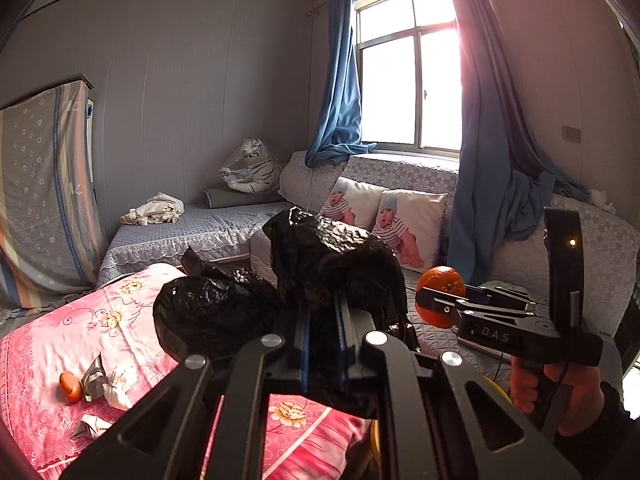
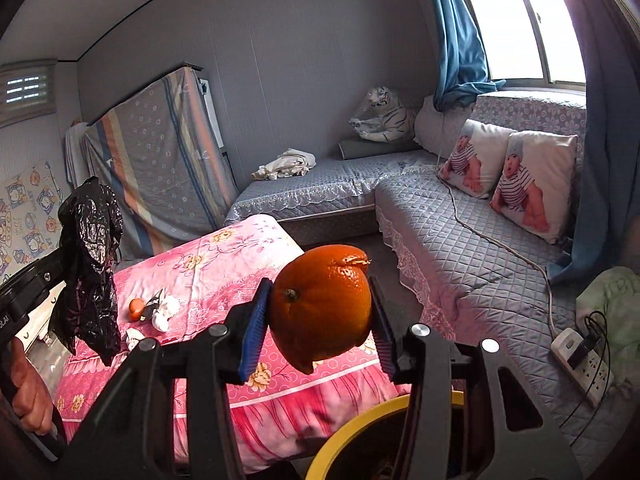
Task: Collect trash
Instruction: 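Lift and carry the black bag and orange toward the yellow-rimmed bin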
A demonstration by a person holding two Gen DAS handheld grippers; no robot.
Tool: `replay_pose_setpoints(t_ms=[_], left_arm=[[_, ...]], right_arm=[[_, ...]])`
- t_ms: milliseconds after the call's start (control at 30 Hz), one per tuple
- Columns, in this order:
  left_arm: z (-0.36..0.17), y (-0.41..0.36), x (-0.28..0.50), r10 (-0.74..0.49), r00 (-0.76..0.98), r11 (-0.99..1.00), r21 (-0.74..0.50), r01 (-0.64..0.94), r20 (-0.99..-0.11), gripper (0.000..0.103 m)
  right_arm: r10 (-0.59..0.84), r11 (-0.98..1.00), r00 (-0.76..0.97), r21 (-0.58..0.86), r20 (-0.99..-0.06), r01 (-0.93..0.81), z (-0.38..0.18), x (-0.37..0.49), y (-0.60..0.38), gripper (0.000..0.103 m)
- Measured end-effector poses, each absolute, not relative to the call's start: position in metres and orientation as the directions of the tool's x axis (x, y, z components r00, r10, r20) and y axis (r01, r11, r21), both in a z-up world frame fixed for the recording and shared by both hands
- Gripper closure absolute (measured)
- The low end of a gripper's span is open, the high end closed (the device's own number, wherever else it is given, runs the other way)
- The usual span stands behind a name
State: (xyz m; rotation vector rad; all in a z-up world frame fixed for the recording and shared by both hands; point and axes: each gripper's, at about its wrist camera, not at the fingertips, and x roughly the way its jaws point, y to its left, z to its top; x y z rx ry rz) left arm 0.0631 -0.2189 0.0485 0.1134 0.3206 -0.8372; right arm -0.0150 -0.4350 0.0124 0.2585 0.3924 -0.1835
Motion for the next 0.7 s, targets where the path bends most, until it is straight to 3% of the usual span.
replay_pose_setpoints(t_ms=[700], left_arm=[[0.012, -0.279, 0.035, -0.769, 0.485, 0.529, 0.011, 0.848, -0.417, 0.093]], right_arm=[[-0.254, 0.873, 0.841, 0.262, -0.478, 0.412, -0.037, -0.076, -0.491, 0.059]])
